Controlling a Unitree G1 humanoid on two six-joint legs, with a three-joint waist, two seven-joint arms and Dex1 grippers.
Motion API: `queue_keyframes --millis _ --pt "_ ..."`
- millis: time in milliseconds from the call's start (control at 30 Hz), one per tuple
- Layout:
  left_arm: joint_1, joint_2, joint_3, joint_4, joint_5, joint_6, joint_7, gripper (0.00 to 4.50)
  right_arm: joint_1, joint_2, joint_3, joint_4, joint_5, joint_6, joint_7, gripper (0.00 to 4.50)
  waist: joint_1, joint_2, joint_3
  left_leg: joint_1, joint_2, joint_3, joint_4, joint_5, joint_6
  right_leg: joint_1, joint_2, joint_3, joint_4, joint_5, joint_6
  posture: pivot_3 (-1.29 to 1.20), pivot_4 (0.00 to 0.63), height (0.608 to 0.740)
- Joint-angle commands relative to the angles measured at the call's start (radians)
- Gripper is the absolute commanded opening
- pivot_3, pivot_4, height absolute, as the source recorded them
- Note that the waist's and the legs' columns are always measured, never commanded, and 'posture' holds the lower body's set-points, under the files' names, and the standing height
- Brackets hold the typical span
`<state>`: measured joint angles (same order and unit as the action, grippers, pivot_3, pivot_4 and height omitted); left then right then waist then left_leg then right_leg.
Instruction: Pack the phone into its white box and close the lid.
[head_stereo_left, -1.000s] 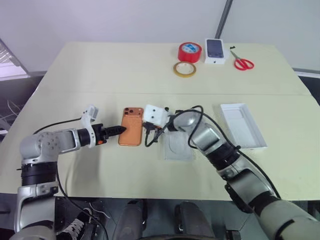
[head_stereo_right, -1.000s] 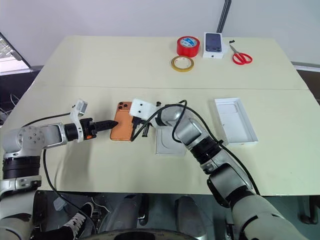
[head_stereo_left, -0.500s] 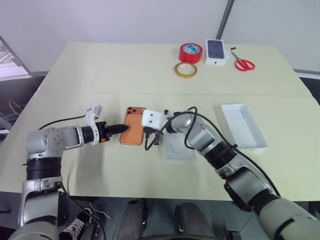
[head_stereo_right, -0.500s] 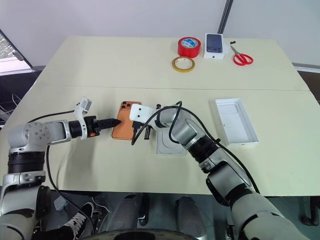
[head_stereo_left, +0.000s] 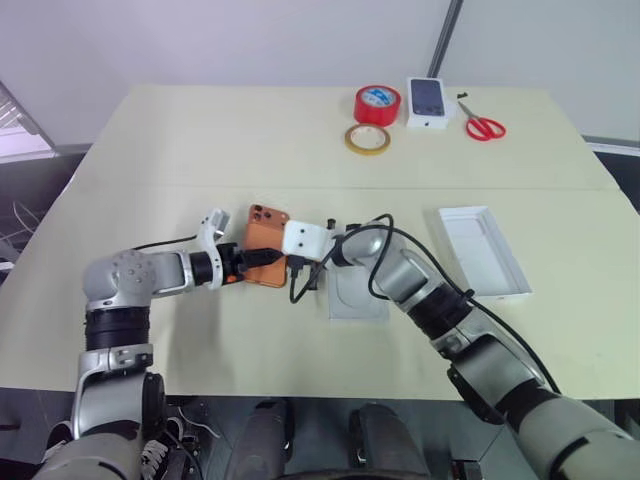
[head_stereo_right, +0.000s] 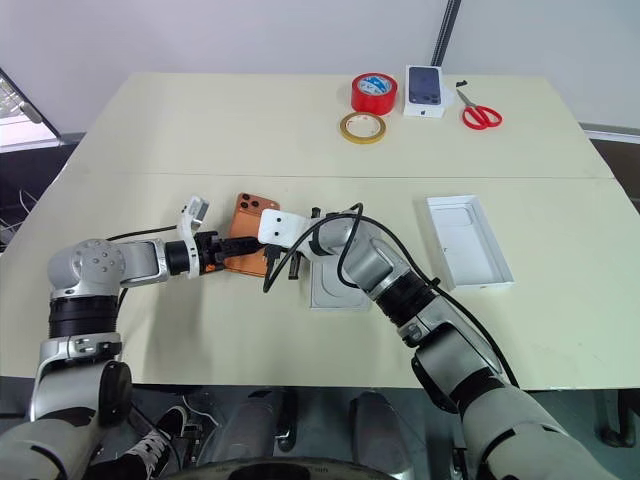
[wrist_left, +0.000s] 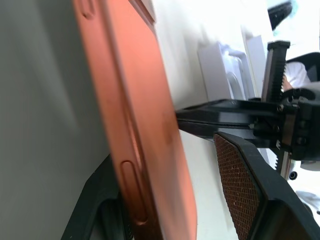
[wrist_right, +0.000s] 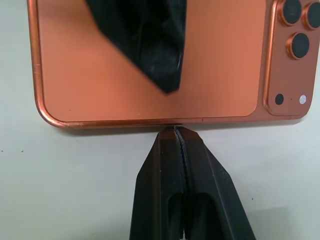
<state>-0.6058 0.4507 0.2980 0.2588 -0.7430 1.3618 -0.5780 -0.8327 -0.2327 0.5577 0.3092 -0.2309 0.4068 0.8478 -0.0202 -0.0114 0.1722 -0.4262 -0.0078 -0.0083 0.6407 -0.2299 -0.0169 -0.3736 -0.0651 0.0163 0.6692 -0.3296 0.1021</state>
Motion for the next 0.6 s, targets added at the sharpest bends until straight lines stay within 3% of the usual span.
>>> queue_keyframes --millis 33,100,200,300,600 --pt "-0.010 0.030 0.050 0.005 -0.009 0.001 0.010 2.38 0.012 -0.010 -0.011 0.001 -0.010 -0.002 0.000 0.03 0.000 0.000 0.000 0.000 0.000 0.000 0.000 0.000 0.000 0.000 0.000 0.000 0.000 0.000 0.000 0.00 0.150 0.740" --pt "-0.007 0.030 0.062 0.015 -0.014 0.006 0.011 2.38 0.012 -0.010 -0.012 0.003 -0.010 -0.005 0.000 0.03 0.000 0.000 0.000 0.000 0.000 0.000 0.000 0.000 0.000 0.000 0.000 0.000 0.000 0.000 0.000 0.00 0.150 0.740" --pt "0.001 0.005 0.076 0.016 -0.034 0.027 0.013 1.60 0.009 -0.007 -0.017 0.004 -0.008 -0.008 -0.005 0.00 0.001 0.000 0.000 0.000 0.000 0.000 0.000 0.000 0.000 0.000 0.000 0.000 0.000 0.000 0.000 0.00 0.150 0.740" --pt "0.017 -0.024 0.078 0.015 -0.043 0.038 0.016 0.20 0.005 -0.009 -0.017 0.006 -0.014 -0.016 -0.011 0.00 0.004 -0.001 0.000 0.000 0.000 0.000 0.000 0.000 0.000 0.000 0.000 0.000 0.000 0.000 0.000 0.00 0.150 0.740" --pt "0.021 -0.062 0.137 0.028 -0.072 0.064 0.052 0.09 0.003 -0.018 -0.057 0.006 0.011 -0.023 -0.015 0.00 0.008 -0.001 0.000 0.001 0.000 0.000 0.000 0.000 0.000 0.001 -0.001 0.000 -0.001 0.000 0.000 0.00 0.150 0.740"
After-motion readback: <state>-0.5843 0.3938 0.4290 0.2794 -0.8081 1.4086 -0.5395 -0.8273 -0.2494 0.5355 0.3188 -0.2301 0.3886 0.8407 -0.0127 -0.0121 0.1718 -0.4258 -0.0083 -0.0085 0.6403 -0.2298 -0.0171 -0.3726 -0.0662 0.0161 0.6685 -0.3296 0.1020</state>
